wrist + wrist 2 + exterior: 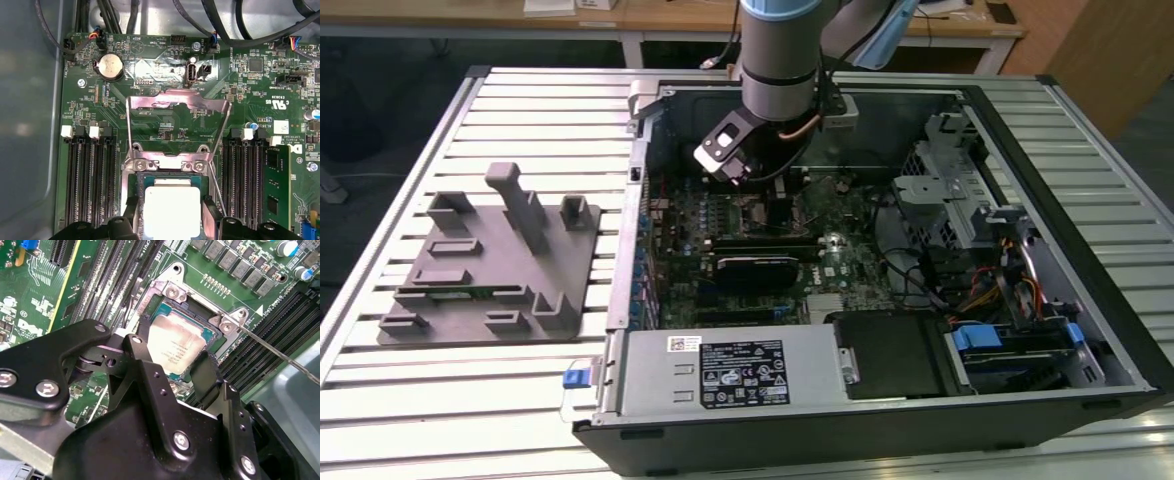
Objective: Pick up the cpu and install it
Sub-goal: 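Place the cpu into insertion slot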
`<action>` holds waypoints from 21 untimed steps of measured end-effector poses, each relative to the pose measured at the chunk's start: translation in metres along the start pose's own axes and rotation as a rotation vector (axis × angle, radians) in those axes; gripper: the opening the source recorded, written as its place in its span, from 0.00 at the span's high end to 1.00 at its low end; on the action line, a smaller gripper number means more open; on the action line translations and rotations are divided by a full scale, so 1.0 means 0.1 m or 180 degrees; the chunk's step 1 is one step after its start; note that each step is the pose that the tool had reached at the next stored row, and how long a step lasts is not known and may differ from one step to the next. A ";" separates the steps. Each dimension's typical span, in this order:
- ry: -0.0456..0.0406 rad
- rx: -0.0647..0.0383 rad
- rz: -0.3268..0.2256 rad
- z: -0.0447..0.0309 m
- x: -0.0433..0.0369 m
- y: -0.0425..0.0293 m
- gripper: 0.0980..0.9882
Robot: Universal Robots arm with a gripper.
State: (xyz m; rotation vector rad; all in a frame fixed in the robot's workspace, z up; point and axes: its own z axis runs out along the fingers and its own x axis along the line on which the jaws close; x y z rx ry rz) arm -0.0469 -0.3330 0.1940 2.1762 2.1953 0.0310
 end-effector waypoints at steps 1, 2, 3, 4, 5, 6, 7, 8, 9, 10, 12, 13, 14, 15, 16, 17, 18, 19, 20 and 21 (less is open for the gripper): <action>0.0010 0.0000 0.0001 0.000 0.000 0.000 0.43; 0.0018 0.0000 0.0001 -0.001 0.000 0.000 0.43; 0.0026 0.0000 0.0001 -0.001 0.000 0.000 0.43; 0.0037 0.0000 0.0002 -0.001 0.000 0.000 0.43; 0.0049 0.0000 0.0002 -0.002 0.000 0.000 0.43; 0.0060 -0.0001 0.0003 -0.002 0.000 0.000 0.43; 0.0066 -0.0001 0.0004 -0.003 0.000 0.000 0.43; 0.0067 -0.0001 0.0004 -0.003 0.001 0.000 0.43; 0.0068 -0.0001 0.0004 -0.003 0.001 0.000 0.43; 0.0067 -0.0001 0.0004 -0.007 0.000 0.000 0.43; 0.0067 0.0000 0.0003 -0.016 0.000 0.001 0.43; 0.0067 0.0000 0.0003 -0.019 0.000 0.001 0.43; 0.0066 -0.0001 0.0003 -0.021 0.000 0.002 0.43; 0.0066 -0.0001 0.0003 -0.023 0.000 0.002 0.43; 0.0065 -0.0001 0.0003 -0.027 0.000 0.002 0.43; 0.0064 0.0000 0.0003 -0.033 -0.001 0.002 0.43; 0.0064 0.0000 0.0003 -0.041 -0.001 0.002 0.43; 0.0065 -0.0001 0.0003 -0.050 -0.001 0.003 0.43; 0.0065 -0.0001 0.0003 -0.060 -0.001 0.003 0.43; 0.0065 -0.0001 0.0003 -0.069 -0.001 0.004 0.43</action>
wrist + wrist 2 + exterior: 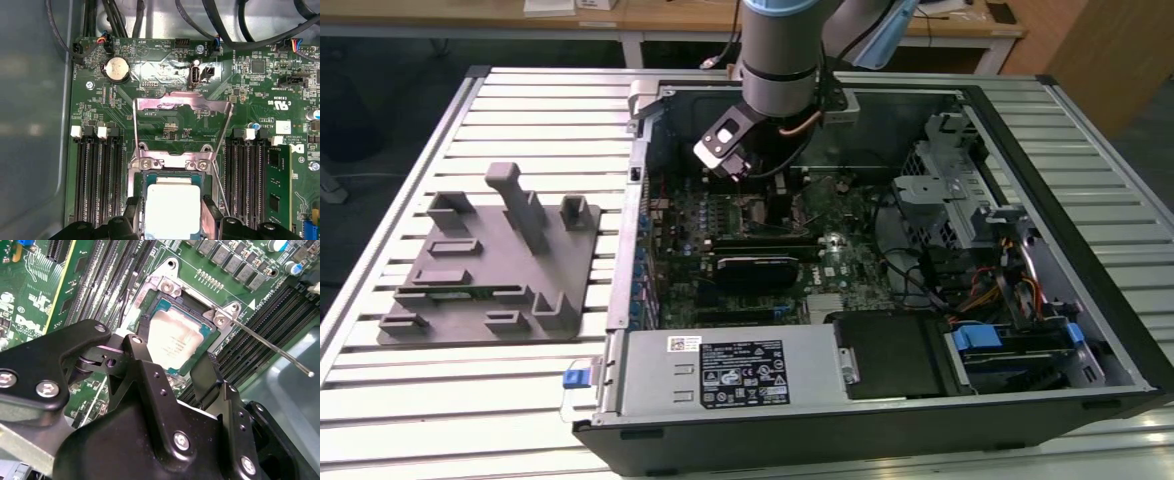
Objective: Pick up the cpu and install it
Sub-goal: 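Place the cpu into insertion slot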
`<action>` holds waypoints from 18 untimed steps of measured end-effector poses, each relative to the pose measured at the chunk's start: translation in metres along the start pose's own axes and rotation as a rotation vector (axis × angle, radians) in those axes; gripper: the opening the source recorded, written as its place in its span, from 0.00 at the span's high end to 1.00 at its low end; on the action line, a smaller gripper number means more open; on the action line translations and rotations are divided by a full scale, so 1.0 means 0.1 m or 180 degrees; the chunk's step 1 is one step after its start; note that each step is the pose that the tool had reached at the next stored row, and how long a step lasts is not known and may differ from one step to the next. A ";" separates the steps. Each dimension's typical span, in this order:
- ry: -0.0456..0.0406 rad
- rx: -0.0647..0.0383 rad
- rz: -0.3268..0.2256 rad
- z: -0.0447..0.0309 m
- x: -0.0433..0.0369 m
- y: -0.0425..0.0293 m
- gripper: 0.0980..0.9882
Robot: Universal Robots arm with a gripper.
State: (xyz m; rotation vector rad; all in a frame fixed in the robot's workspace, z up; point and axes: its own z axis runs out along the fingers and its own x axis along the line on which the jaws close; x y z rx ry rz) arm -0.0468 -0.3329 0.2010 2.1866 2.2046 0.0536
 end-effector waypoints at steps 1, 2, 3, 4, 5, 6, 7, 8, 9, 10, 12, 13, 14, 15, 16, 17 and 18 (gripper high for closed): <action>0.0000 0.0000 0.0000 -0.008 0.000 0.000 0.43; 0.0000 0.0000 0.0000 -0.010 0.000 0.001 0.43; 0.0001 -0.0001 0.0000 -0.010 0.001 0.001 0.43; 0.0001 -0.0001 0.0000 -0.010 0.001 0.001 0.43; 0.0001 0.0000 0.0000 -0.011 0.000 0.001 0.43; 0.0000 0.0000 0.0000 -0.012 0.000 0.000 0.43; 0.0000 0.0000 0.0000 -0.012 0.000 0.001 0.43; 0.0000 0.0000 0.0000 -0.011 0.000 0.001 0.43; 0.0000 0.0000 0.0000 -0.011 0.000 0.000 0.44; 0.0000 0.0000 0.0000 -0.012 0.000 0.001 0.52; 0.0000 0.0000 0.0000 -0.012 0.000 0.001 0.59; 0.0000 0.0000 0.0000 -0.012 0.000 0.001 0.66; 0.0000 0.0000 0.0000 -0.012 0.000 0.000 0.72; 0.0000 0.0000 0.0000 -0.012 0.000 0.000 0.72; 0.0000 0.0000 0.0000 -0.012 0.000 0.001 0.78; 0.0000 0.0000 0.0000 -0.012 0.000 0.001 0.85; 0.0000 0.0000 0.0000 -0.012 0.000 0.001 0.85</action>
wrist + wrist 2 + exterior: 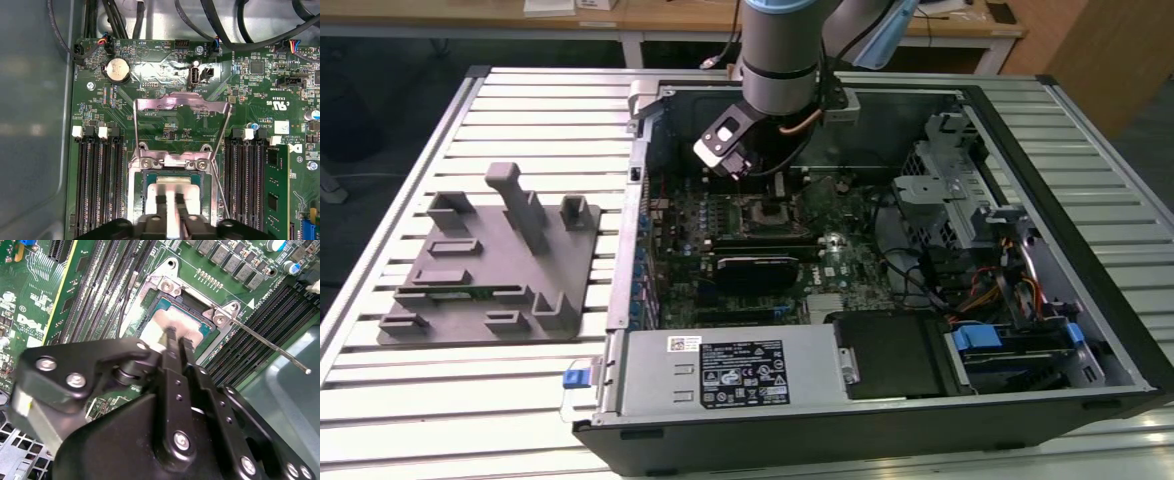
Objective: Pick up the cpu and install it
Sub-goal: 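Place the cpu into insertion slot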
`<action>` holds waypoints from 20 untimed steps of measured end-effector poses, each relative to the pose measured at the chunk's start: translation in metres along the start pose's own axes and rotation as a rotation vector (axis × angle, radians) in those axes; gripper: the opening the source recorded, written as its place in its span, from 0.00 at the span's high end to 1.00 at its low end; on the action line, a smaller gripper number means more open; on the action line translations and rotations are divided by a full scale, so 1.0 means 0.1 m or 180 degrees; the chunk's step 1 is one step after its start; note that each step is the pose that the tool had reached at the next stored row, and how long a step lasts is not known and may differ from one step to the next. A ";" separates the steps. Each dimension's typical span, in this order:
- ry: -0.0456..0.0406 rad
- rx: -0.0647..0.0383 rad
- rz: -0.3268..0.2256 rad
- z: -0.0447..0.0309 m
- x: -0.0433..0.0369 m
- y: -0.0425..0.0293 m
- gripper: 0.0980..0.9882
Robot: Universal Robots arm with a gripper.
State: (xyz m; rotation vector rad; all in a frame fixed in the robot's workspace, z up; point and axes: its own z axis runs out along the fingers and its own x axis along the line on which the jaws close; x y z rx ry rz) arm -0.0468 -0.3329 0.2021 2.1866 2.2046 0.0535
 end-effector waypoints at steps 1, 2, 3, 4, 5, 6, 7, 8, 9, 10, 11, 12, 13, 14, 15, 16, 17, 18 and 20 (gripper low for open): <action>0.0000 0.0000 0.0000 0.000 0.000 0.000 0.92; 0.0000 0.0000 0.0000 0.000 0.000 0.000 0.92; 0.0000 0.0000 0.0000 0.000 0.000 0.000 0.98; 0.0000 0.0000 0.0000 0.000 0.000 0.000 0.99; 0.0000 0.0000 0.0000 0.000 0.000 0.000 0.99; 0.0000 0.0000 0.0000 0.000 0.000 0.000 0.99; 0.0000 0.0000 0.0000 0.000 0.000 0.000 0.99; 0.0000 0.0000 0.0000 0.001 0.000 0.000 0.99; 0.0000 0.0000 0.0000 0.006 0.000 0.000 0.99; 0.0000 0.0000 0.0000 0.013 -0.001 -0.001 0.99; 0.0000 0.0000 0.0001 0.021 -0.001 -0.002 0.99; -0.0001 0.0000 0.0000 0.027 -0.002 -0.002 0.99; -0.0002 0.0001 0.0000 0.029 -0.002 -0.002 0.99; -0.0002 0.0001 0.0000 0.031 -0.003 -0.002 0.99; -0.0003 0.0002 0.0000 0.035 -0.003 -0.003 0.99; -0.0003 0.0002 0.0000 0.039 -0.003 -0.003 0.99; -0.0002 0.0001 0.0000 0.040 -0.003 -0.003 0.99; -0.0002 0.0001 0.0000 0.042 -0.002 -0.003 0.99; -0.0001 0.0000 0.0000 0.043 -0.002 -0.002 0.99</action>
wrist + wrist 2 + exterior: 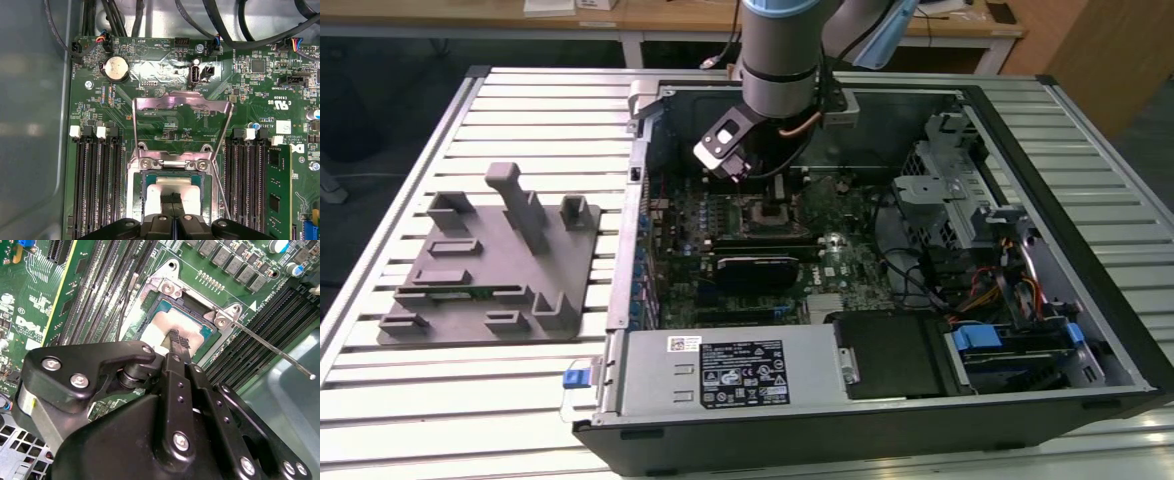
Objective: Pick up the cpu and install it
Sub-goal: 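Place the cpu into insertion slot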
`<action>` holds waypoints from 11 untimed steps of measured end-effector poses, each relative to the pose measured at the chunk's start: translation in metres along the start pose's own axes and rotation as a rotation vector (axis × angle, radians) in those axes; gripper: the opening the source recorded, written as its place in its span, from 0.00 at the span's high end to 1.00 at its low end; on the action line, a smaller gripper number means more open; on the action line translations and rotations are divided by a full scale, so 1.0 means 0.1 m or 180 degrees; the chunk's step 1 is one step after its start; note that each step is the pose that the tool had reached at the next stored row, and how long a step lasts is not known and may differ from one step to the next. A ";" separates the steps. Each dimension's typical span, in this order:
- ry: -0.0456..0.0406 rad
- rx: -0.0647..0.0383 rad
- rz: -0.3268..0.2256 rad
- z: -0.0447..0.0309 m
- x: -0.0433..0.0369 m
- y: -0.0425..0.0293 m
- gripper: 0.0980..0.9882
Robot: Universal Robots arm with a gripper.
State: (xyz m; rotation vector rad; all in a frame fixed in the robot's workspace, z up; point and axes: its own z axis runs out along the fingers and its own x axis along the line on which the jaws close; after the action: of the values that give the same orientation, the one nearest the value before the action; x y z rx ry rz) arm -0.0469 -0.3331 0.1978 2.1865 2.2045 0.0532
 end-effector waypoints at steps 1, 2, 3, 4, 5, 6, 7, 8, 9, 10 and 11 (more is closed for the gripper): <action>0.0000 0.0000 0.0000 0.000 0.000 0.000 0.99; 0.0000 0.0000 0.0000 0.000 0.000 0.000 0.99; 0.0000 0.0000 0.0000 0.001 0.000 0.000 0.99; 0.0000 0.0000 0.0000 0.000 0.000 0.000 0.99; 0.0001 -0.0001 0.0000 -0.003 0.000 0.000 0.99; 0.0003 -0.0002 0.0000 -0.008 0.001 0.001 0.99; 0.0006 -0.0004 0.0000 -0.015 0.003 0.003 0.99; 0.0004 -0.0002 0.0000 -0.027 0.003 0.003 0.99; 0.0001 0.0000 0.0000 -0.045 0.000 0.003 0.99; 0.0001 -0.0001 0.0000 -0.062 0.001 0.003 0.99; 0.0001 -0.0001 0.0000 -0.083 0.000 0.004 0.99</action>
State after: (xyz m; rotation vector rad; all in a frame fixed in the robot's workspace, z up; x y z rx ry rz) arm -0.0468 -0.3330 0.2061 2.1866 2.2046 0.0539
